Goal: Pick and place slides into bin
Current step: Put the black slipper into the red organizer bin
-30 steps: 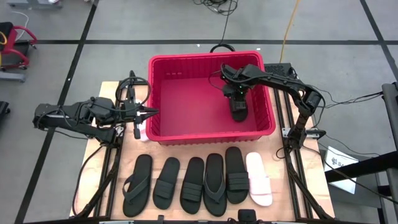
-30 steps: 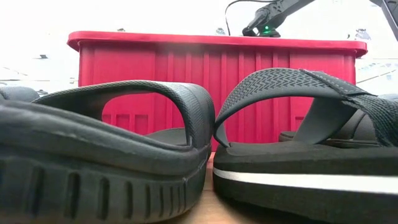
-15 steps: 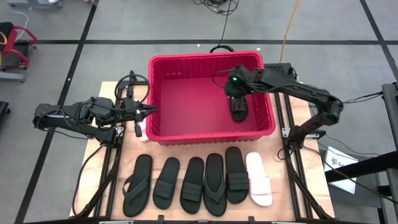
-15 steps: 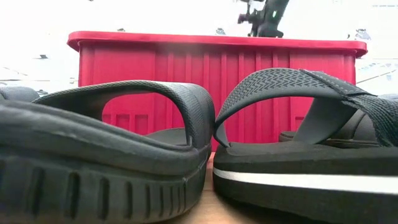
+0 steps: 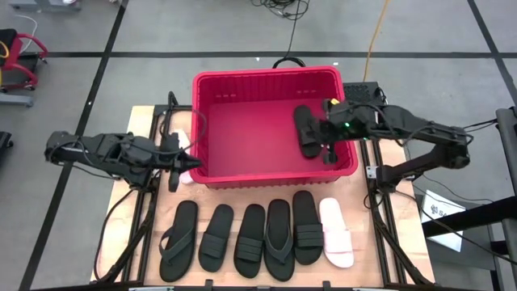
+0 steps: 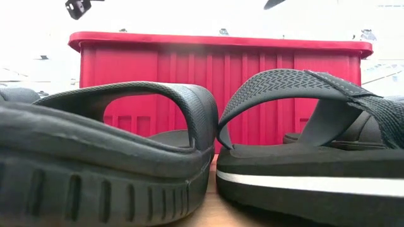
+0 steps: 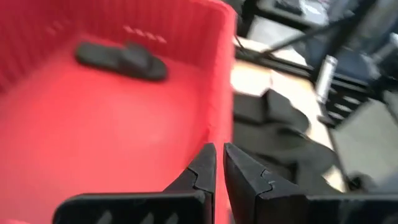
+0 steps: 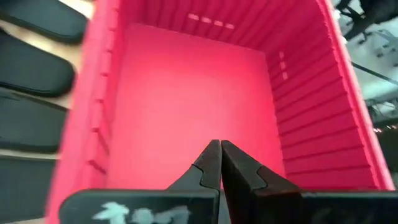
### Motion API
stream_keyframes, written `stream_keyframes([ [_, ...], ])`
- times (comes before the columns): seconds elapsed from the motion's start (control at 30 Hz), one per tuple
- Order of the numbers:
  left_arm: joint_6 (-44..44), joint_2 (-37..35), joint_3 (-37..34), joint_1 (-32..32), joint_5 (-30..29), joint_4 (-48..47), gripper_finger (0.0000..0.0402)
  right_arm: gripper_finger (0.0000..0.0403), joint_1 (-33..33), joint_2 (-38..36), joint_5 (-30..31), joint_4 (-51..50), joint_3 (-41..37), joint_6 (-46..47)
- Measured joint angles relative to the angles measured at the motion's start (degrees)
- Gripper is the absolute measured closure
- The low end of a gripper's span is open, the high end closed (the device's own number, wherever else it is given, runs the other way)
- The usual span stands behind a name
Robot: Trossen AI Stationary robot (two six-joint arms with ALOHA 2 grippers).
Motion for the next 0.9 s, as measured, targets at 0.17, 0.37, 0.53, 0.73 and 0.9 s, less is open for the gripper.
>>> stream_keyframes([
  [0.17, -2.6, 0.9, 0.0, -3.7, 5.2, -3.1, 0.0376, 0.0402, 5.0, -1.9, 0.0, -2.0, 0.0, 4.9],
  [0.37, -1.5, 5.4, 0.0, -9.0, 11.9, -5.5, 0.0376, 0.0403, 11.9, -2.4, -0.1, -1.5, 0.0, 11.5],
  [0.53, 2.8, 9.8, 0.0, -13.4, 18.4, -5.4, 0.0376, 0.0403, 16.3, -2.4, -0.1, 1.4, 0.0, 17.0],
  [0.73, 7.1, 15.3, 0.0, -16.9, 25.6, -5.3, 0.0376, 0.0403, 19.7, -2.4, -0.1, 2.9, 0.0, 20.2],
  [0.9, 8.6, 19.9, 0.0, -18.6, 29.2, -5.3, 0.0376, 0.0403, 21.3, -2.4, 0.0, 3.0, 0.0, 22.1],
])
